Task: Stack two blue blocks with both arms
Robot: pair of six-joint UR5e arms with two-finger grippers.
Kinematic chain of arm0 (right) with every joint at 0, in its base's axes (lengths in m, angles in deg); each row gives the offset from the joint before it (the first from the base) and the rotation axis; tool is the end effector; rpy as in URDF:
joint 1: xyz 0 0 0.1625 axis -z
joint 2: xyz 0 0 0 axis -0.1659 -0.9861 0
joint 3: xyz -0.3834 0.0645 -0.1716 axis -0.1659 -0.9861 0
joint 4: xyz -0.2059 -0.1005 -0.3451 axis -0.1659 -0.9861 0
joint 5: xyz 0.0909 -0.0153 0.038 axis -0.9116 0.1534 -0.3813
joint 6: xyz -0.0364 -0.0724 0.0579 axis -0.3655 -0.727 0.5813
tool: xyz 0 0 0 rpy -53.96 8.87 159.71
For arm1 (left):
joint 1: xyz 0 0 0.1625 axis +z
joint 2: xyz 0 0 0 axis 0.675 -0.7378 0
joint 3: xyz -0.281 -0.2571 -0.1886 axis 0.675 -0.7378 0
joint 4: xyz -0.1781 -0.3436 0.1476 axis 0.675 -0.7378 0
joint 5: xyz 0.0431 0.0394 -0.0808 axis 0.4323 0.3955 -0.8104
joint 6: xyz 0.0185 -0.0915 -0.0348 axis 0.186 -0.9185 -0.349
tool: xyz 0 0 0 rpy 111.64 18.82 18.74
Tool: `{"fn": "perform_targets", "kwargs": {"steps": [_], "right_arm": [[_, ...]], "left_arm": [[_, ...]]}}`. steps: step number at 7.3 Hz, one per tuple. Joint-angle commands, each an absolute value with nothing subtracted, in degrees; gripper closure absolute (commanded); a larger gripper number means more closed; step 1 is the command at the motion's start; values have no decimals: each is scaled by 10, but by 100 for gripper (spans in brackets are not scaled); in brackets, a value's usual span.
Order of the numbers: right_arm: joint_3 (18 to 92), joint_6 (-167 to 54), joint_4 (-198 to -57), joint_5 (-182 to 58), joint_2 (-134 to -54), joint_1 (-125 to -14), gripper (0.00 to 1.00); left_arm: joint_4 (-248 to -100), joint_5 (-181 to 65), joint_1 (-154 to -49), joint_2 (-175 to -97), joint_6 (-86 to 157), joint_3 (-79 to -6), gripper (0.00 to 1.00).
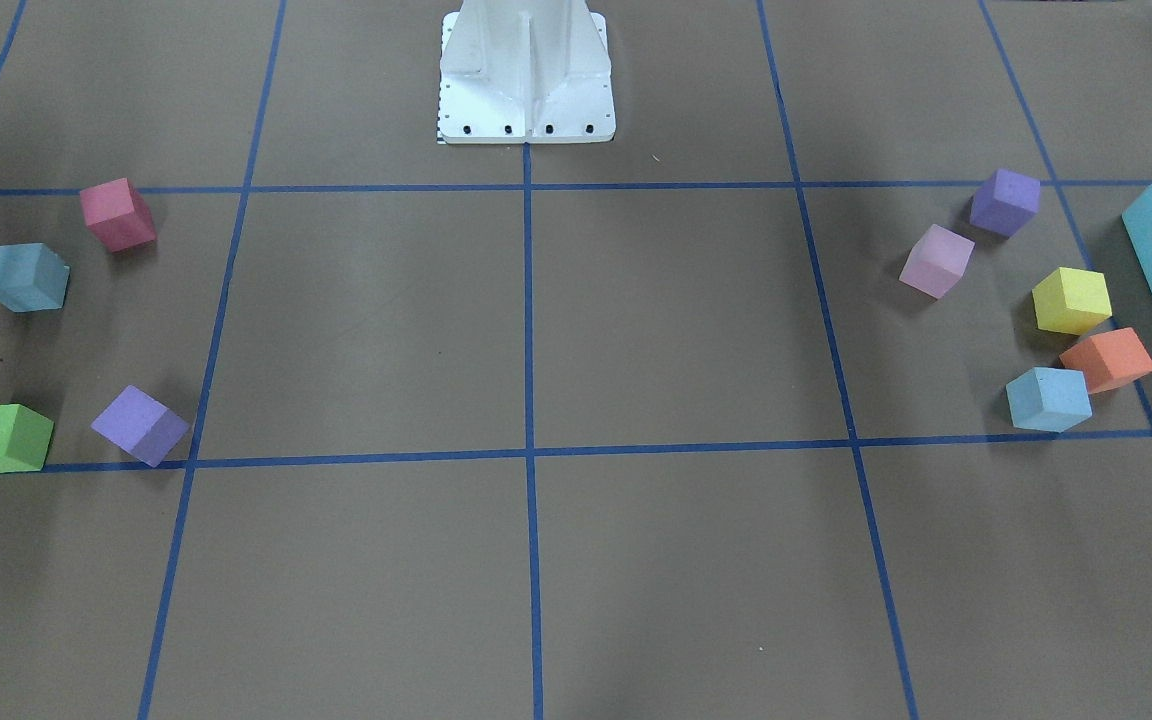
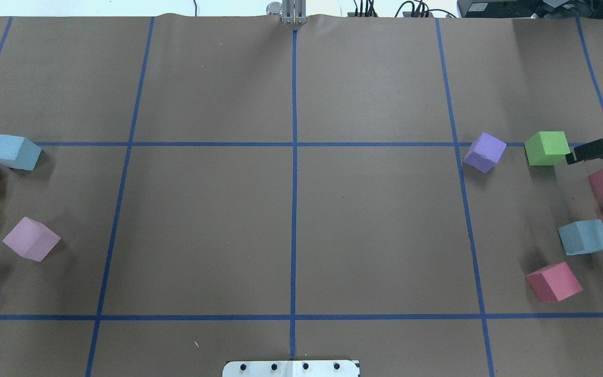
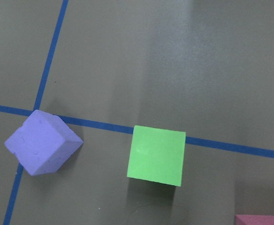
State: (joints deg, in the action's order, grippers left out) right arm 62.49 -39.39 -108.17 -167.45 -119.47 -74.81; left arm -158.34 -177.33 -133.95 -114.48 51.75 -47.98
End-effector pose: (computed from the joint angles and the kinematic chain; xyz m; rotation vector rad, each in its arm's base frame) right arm -0.1343 -0.4618 0.5553 0.2302 -0.8686 -0.0744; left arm -0.0689 -0.4880 0.5912 0.2661 0.8743 0.1150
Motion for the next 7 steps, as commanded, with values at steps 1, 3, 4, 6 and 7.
{"fn": "perform_targets", "kwargs": {"steps": [1, 3, 4, 6, 7], "right_arm": [[694, -377, -1077, -1647, -1283, -707, 0], [728, -354, -1056, -1654, -1342, -686, 0], [725, -353, -1054, -1653, -1352, -672, 0], [707, -353, -1053, -1646, -1353, -655, 0], [696, -354, -1052, -1644, -1349, -650, 0]], "left_arm": [[-1583, -1774, -1339, -1144, 515, -481, 2], [-1583, -1774, -1339, -1144, 516, -481, 2], [-1583, -1774, -1339, -1144, 516, -481, 2], [-1583, -1774, -1339, -1144, 516, -481, 2], [-1583, -1774, -1339, -1144, 516, -480, 2]]}}
